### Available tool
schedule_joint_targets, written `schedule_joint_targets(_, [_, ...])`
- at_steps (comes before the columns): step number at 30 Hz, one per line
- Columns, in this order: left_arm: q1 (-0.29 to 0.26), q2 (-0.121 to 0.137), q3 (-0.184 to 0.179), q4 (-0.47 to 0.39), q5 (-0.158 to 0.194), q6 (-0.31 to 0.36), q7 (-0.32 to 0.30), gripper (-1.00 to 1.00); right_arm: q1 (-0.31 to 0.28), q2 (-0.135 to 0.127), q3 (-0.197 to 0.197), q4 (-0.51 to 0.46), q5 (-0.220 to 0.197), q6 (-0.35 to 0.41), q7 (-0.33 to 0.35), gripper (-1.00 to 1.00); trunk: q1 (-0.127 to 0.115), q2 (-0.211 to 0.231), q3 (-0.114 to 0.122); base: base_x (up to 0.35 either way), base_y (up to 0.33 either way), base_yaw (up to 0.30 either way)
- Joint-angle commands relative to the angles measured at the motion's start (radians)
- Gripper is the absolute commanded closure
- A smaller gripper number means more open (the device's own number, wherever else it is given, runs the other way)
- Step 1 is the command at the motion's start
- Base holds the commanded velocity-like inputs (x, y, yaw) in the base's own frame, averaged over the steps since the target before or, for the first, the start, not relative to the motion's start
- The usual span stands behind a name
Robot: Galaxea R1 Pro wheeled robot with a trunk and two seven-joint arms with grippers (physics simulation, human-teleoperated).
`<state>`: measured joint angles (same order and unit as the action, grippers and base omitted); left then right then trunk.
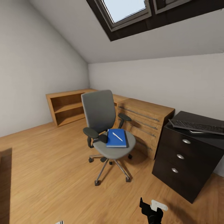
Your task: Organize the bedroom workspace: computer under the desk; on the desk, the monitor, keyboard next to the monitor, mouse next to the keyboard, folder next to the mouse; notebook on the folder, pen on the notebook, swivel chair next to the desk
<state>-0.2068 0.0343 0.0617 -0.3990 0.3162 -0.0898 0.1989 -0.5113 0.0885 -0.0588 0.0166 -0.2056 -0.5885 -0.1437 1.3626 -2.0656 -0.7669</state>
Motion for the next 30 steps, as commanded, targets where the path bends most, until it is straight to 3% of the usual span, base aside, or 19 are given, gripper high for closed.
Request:
schedule_joint_targets(1, [0.000,0.000,-0.002,0.000,0.011,-0.004,0.001,-1.00,-0.001,0.000,-0.006,0.002,0.002,-0.004,-0.001,-1.00,0.000,0.000,-0.001,-0.050,0.040,-0.185])
schedule_joint_targets(17, [0.000,0.004,-0.002,0.000,0.011,-0.004,0.001,-1.00,-0.001,0.002,-0.006,0.002,0.003,-0.002,0.001,-1.00,0.000,0.000,0.008,-0.141,0.248,-0.235])
schedule_joint_targets(30, [0.000,0.002,0.000,0.002,0.011,-0.004,0.001,-1.00,0.002,0.006,-0.006,0.003,0.000,0.001,0.002,-1.00,0.000,0.000,0.008,-0.014,0.029,-0.097])
